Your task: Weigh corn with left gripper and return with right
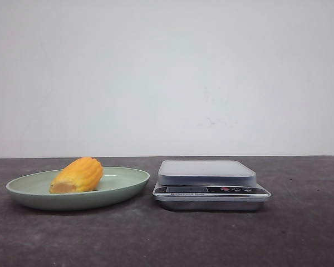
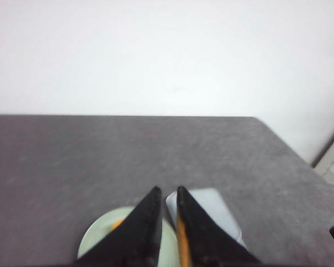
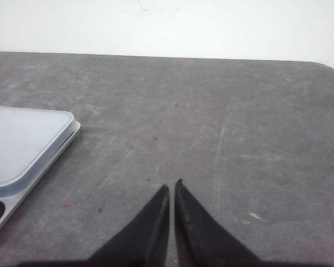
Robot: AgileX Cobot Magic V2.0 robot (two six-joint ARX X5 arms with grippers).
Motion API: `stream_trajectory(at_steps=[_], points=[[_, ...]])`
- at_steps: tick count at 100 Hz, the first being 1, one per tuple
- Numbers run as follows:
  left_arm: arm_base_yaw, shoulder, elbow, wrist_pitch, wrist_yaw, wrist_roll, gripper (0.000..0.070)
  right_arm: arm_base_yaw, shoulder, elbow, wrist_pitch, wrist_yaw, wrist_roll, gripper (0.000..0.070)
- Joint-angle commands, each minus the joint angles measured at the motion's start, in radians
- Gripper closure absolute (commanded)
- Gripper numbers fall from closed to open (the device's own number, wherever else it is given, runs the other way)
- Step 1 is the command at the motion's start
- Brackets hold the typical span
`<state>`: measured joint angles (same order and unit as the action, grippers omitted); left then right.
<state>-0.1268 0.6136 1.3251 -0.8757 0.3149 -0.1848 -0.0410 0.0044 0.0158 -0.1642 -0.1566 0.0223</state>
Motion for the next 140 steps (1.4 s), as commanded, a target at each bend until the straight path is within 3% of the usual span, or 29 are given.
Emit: stream_trajectory(at_steps=[1, 10, 21, 36, 45, 58, 72, 103, 113, 140], points=[[0.035, -0.028, -0.127, 0.195, 0.02, 0.023, 0.0689, 0.0, -0.001, -0.002, 0.007, -0.001, -0.011, 0.069], [0.081, -0.072, -0.288, 0.351, 0.019, 0.006, 0.0689, 0.0, -0.001, -0.002, 0.007, -0.001, -0.011, 0.069], [0.094, -0.125, -0.422, 0.383, 0.004, 0.016, 0.0689, 0.0, -0.001, -0.002, 0.007, -0.001, -0.011, 0.069], [0.094, -0.189, -0.584, 0.4, -0.079, 0.182, 0.0689, 0.0, -0.001, -0.002, 0.007, -0.001, -0.011, 0.069], [0.094, -0.24, -0.712, 0.446, -0.082, 0.229, 0.0689, 0.0, -0.001, -0.002, 0.007, -0.001, -0.011, 0.069], [0.094, -0.333, -0.916, 0.561, -0.082, 0.212, 0.0689, 0.0, -0.001, -0.002, 0.007, -0.001, -0.011, 0.069], [0.094, -0.464, -1.109, 0.706, -0.089, 0.092, 0.0689, 0.0, -0.001, -0.002, 0.007, -0.001, -0.011, 0.069], [0.095, -0.61, -1.253, 0.628, -0.309, 0.026, 0.0689, 0.0, -0.001, -0.002, 0.007, 0.0, -0.011, 0.069], [0.095, -0.611, -1.293, 0.632, -0.323, -0.01, 0.0689, 0.0, -0.001, -0.002, 0.006, -0.001, -0.011, 0.069], [0.095, -0.611, -1.312, 0.683, -0.327, 0.093, 0.0689, 0.0, -0.001, -0.002, 0.007, -0.001, -0.011, 0.069]])
